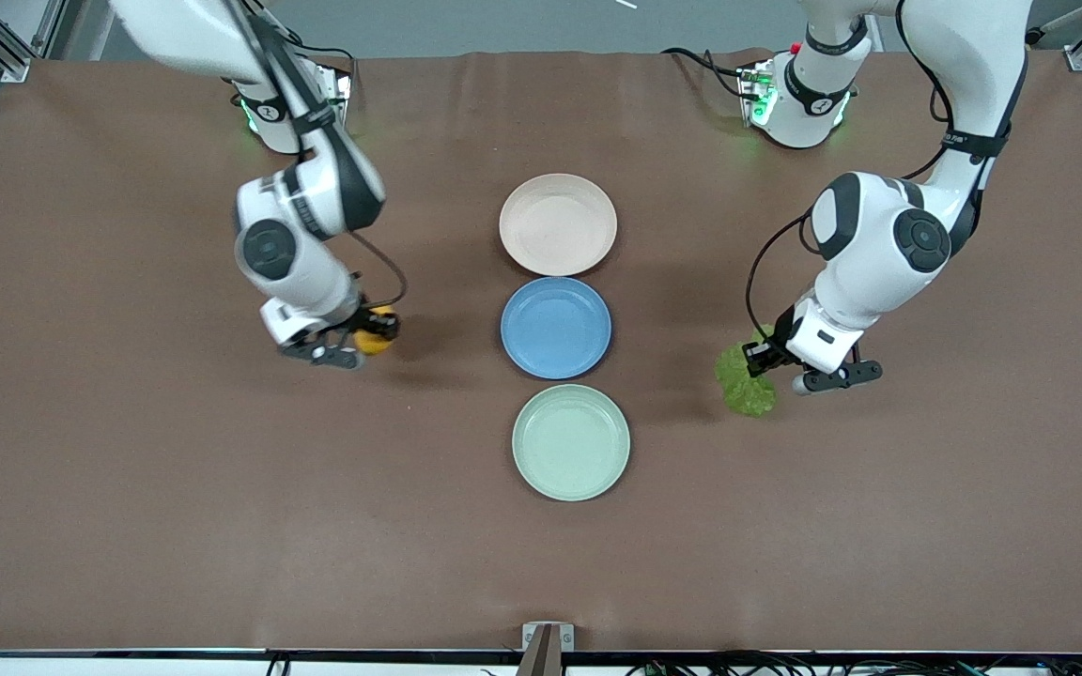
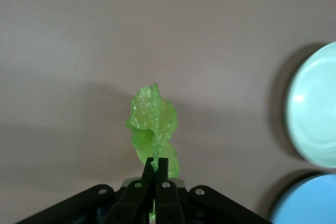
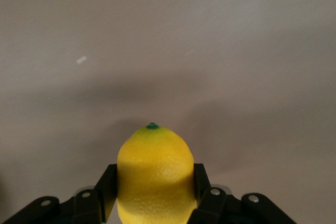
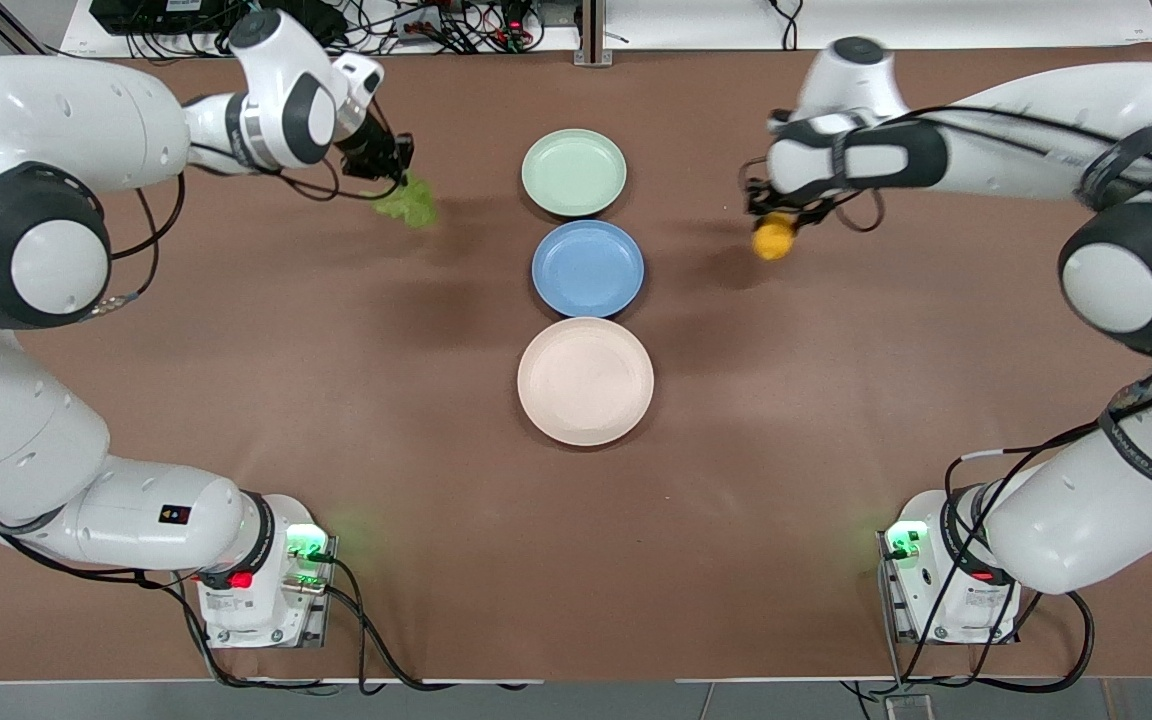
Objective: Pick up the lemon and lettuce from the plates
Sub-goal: 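Lift the lettuce with the left gripper while the right gripper lifts the lemon, then lower the lettuce and lemon onto the table and open both grippers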
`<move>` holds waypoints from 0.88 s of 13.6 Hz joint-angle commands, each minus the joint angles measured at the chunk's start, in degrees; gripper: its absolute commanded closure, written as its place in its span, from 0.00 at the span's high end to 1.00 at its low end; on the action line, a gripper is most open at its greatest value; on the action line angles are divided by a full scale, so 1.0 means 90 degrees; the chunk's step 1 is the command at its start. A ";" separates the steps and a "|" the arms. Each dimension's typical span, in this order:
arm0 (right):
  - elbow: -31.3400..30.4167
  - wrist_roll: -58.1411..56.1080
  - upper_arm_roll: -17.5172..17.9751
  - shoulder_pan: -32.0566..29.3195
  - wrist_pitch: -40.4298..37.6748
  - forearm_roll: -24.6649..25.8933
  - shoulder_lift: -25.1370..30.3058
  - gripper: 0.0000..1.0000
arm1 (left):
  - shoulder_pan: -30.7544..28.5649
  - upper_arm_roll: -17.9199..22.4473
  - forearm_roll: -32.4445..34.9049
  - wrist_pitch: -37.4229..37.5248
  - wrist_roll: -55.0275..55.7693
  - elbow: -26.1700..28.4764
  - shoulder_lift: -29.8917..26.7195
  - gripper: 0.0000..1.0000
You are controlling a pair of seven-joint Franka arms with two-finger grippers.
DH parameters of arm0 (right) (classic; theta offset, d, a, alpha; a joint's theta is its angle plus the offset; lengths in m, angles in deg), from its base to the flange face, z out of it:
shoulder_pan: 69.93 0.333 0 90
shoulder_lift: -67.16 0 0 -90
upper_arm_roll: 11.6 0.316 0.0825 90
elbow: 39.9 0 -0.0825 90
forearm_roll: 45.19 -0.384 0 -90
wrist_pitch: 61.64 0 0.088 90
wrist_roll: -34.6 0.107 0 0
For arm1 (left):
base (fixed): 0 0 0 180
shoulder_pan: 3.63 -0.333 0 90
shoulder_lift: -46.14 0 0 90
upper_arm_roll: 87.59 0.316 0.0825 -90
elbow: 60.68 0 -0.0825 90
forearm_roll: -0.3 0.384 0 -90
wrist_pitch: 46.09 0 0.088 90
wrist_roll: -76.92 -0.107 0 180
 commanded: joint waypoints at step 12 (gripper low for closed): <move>-0.0238 -0.2481 0.0169 -0.1505 0.0558 0.0041 -0.0441 0.01 | -0.1171 -0.0090 -0.0055 -0.0247 -0.3048 0.1322 -0.0003 0.35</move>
